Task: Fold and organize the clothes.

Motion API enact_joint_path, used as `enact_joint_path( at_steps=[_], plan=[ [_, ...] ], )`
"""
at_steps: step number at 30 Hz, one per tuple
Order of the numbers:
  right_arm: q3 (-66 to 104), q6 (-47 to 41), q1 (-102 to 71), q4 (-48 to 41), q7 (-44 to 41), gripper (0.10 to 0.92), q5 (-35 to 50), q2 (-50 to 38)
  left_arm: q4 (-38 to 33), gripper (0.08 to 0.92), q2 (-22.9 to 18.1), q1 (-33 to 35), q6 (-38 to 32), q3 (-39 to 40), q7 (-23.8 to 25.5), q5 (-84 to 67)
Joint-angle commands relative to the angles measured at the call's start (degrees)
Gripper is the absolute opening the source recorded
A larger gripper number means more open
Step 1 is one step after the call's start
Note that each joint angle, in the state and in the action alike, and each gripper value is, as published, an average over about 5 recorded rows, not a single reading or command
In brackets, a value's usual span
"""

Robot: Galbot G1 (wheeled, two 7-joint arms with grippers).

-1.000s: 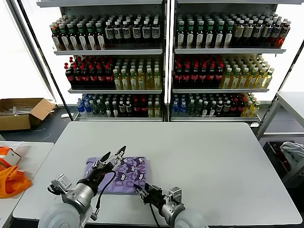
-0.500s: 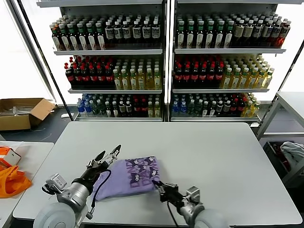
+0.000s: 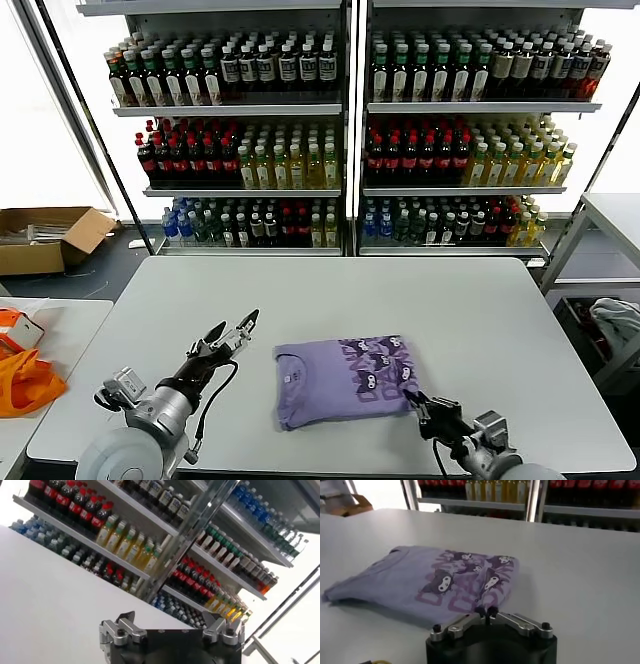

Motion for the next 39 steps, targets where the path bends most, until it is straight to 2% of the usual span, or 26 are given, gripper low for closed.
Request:
enact_joint_path(
  at_steps=[1,5,10,16,19,24,27,33,39],
  plan=[
    [9.40,-2.11,-7.44,3.82,-3.69,0.118,-4.14,-1.97,0.13,0.823,-0.10,0.01,0.15,0.47,0.09,1.02],
    [11.64,1.03,-6.25,3.01,-3.46,0.157,0.09,-2.78,0.12,0.823,0.19,0.00,0.14,0.19,0.27,1.59],
    [14.33,5.51,-5.01,2.97,-1.26,0.296,5.49,-1.97,0.05,0.823,0.61,-0.27,0.13,-0.39,0.44,1.67],
    [11.42,10.63,-0.09,3.75,0.59,0.469,5.54,0.09,-0.76,0.823,0.80,-0.20,0.17,-0.29,0.52,1.71],
    [5.51,10.81,3.92,3.57,-0.52,0.556,4.07,1.06,-1.02,0.823,0.67,-0.39,0.17,0.10,0.57,1.97],
    [-13.03,8.54,12.55,-1.46,0.71,0.703,-6.92,4.16,-1.24,0.823,0.16,-0.49,0.16,0.82,0.81,3.51],
    [-19.38,5.11,15.78,-4.88,3.07,0.779,-7.63,4.87,-1.40,0.822,0.13,0.14,0.17,0.66,1.03,3.99],
    [-23.09,0.23,17.07,-10.01,6.97,0.822,-6.86,4.91,-1.53,0.823,-0.56,1.43,0.04,-0.33,1.27,4.48],
    [-22.66,-1.35,15.70,-8.35,8.29,0.823,-6.87,4.33,-1.09,0.823,-0.72,1.25,-0.02,-0.17,1.44,4.55]
  ],
)
